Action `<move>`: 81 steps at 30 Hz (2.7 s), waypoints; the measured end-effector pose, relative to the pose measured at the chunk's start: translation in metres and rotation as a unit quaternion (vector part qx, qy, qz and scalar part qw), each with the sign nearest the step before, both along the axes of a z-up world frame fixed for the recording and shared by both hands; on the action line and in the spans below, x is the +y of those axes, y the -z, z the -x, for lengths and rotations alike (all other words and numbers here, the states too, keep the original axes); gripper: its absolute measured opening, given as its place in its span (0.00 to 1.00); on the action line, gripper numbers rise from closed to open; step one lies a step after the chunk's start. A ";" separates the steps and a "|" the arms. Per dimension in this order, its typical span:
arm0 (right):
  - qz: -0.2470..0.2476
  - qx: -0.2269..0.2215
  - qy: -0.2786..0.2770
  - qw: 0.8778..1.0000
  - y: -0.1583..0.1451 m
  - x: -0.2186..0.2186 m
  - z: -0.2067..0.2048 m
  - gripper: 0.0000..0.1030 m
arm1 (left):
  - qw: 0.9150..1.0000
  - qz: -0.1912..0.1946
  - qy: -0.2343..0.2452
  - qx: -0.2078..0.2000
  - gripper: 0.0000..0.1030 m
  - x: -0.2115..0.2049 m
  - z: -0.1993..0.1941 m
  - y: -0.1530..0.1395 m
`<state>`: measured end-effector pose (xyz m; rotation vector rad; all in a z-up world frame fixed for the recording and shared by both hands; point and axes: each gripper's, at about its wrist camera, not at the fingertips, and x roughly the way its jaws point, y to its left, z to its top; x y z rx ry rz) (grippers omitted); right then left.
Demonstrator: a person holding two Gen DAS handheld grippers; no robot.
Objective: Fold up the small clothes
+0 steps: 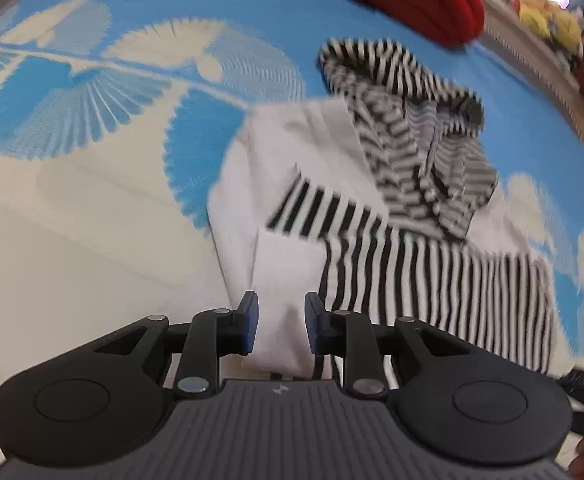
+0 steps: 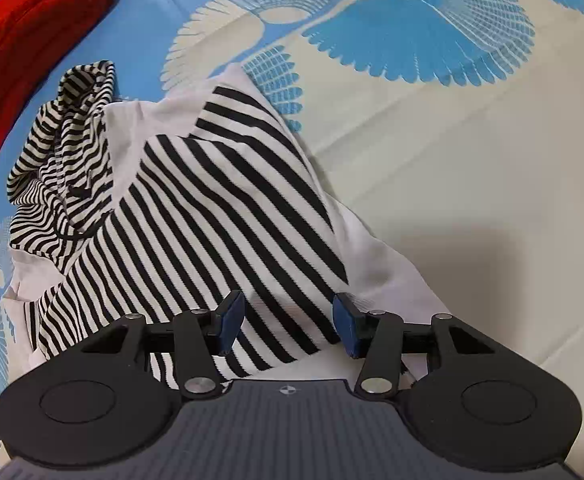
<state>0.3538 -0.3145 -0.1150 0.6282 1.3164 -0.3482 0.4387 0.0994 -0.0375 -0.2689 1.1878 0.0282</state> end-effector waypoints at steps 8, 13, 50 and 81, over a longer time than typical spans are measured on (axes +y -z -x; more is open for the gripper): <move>-0.012 -0.001 -0.001 1.000 0.004 0.002 -0.003 0.51 | 0.999 -0.017 -0.005 0.034 0.29 -0.001 0.005 0.011; -0.014 -0.009 -0.017 1.000 0.004 0.004 -0.007 0.55 | 0.997 -0.038 0.006 0.067 0.35 -0.009 0.001 0.031; 0.194 -0.134 -0.226 0.945 -0.085 0.009 -0.017 0.57 | 0.968 -0.085 0.076 -0.223 0.16 -0.056 -0.092 -0.067; 0.237 -0.089 -0.293 0.922 -0.055 0.004 -0.021 0.57 | 0.979 -0.095 0.133 -0.118 0.01 -0.114 -0.361 0.048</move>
